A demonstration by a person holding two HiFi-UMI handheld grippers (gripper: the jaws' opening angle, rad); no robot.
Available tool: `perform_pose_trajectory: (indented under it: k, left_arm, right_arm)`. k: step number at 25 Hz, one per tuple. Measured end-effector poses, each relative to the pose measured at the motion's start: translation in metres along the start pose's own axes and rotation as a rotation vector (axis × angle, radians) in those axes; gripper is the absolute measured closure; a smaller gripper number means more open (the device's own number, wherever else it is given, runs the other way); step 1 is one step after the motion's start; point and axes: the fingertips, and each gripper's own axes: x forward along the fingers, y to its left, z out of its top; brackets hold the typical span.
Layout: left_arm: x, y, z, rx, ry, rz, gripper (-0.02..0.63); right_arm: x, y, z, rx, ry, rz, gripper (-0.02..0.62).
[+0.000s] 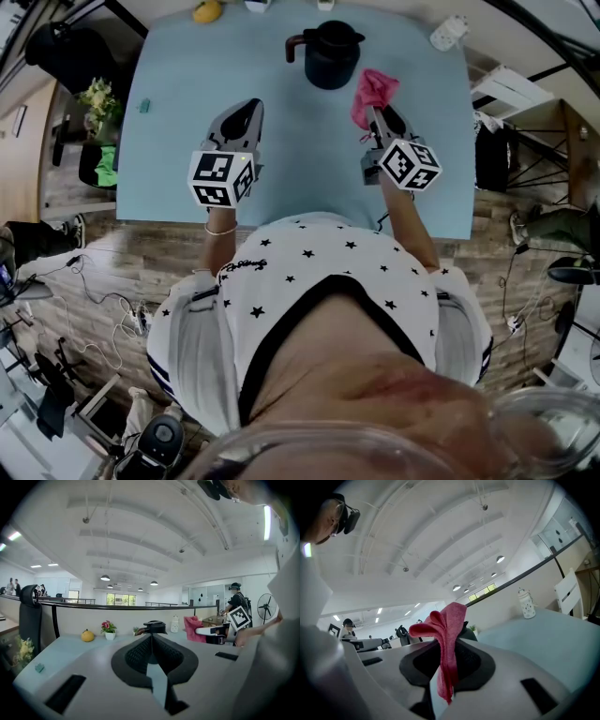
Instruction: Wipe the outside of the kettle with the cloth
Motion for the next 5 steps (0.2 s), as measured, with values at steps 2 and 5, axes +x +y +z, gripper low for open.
perform_pose_trajectory:
  k: [2,5]
  left_arm:
    - [0.0000,0.0001,0.0004,0.000,0.001,0.000,0.577]
    - [0.0004,0.0004,0.0003,-0.001,0.001,0.001,0.577]
  right_arm:
    - [0.0003,0.0001,0.0010,0.004,-0.003,0.001,0.531]
    - [0.0011,0.0002,0.0017,0.007,-0.007,0.003,0.531]
